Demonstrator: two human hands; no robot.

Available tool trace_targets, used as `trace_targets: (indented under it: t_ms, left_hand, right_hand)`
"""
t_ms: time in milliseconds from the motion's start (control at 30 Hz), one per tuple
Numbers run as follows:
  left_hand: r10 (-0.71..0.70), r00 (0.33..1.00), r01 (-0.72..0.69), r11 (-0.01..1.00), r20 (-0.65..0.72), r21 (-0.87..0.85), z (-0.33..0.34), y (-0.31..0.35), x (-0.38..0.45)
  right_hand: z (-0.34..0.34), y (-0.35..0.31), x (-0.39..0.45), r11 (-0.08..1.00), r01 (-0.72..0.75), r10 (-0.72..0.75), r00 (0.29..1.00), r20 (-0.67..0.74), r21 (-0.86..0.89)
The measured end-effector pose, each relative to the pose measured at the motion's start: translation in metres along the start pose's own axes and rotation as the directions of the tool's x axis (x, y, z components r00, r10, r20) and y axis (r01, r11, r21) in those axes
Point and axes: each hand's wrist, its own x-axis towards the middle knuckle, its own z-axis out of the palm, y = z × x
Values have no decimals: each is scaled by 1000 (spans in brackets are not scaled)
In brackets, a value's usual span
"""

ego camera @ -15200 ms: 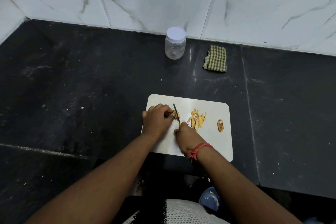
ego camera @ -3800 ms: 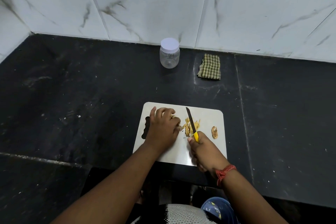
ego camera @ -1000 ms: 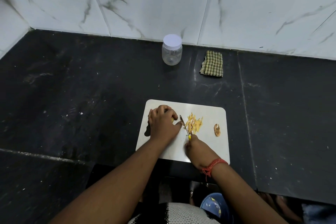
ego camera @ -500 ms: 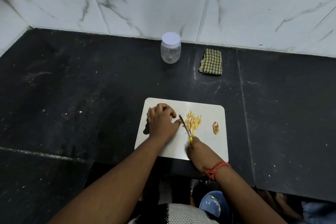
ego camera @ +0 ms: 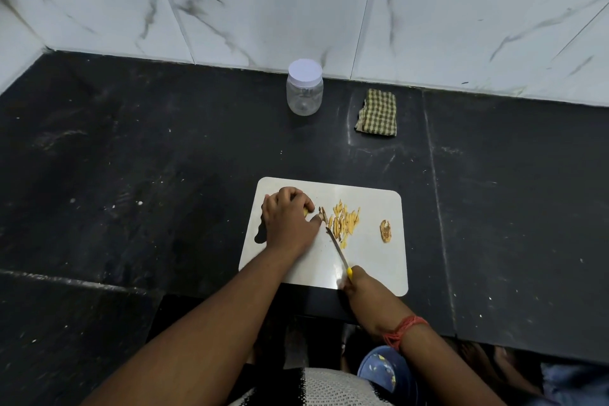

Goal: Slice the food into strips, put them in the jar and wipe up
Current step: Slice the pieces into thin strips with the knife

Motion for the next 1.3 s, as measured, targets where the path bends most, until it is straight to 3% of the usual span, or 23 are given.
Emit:
trace_targets:
  t_ms: [167, 367, 533, 867, 1100, 1300]
  left_hand:
    - [45, 999, -45, 999, 0, 10, -2, -6, -2]
    - [232, 971, -225, 967, -48, 123, -3, -10, -6]
    - [255, 966, -241, 946, -40, 215, -8, -11, -3]
    - [207, 978, -207, 949, 27, 238, -10, 3, 2]
    - [314, 948, -314, 908, 43, 279, -12, 0, 3]
    - [288, 957, -284, 922, 25, 264, -12, -9, 3]
  right_hand:
    - [1, 0, -1, 926, -79, 78, 997, 18, 368]
    - [-8, -12, 0, 809, -119, 134, 991, 17, 575]
    - [-17, -15, 1, 789, -131, 161, 987, 3, 600]
    - [-24, -20, 2, 799, -106, 151, 988, -28, 592]
    - [-26, -21, 1, 803, -96, 145, 989, -37, 588]
    - [-28, -22, 0, 815, -87, 134, 990, -40, 573]
